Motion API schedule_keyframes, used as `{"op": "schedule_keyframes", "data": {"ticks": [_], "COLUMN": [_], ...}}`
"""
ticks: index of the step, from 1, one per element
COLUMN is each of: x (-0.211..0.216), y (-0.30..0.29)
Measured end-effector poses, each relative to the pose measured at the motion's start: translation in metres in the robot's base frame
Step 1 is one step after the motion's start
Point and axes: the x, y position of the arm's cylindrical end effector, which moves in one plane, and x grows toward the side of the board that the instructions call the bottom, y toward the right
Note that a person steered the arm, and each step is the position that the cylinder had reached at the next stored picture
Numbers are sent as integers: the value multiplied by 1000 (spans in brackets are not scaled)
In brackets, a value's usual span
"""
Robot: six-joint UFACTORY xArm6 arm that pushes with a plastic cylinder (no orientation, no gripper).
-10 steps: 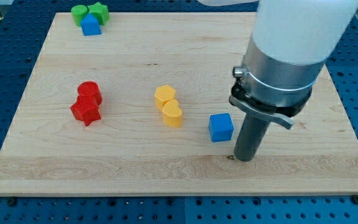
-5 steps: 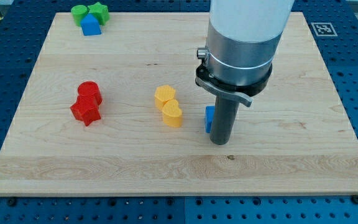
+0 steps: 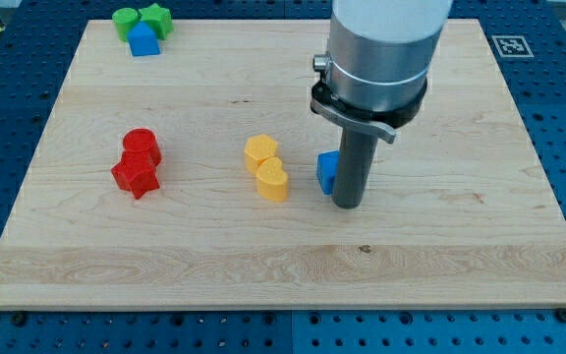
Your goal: Push the blue cube towards the center
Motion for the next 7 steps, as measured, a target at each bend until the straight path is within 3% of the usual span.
{"op": "schedule_keyframes", "data": {"ticks": [3,7], "x": [-13,-64], "y": [-3,-7]}}
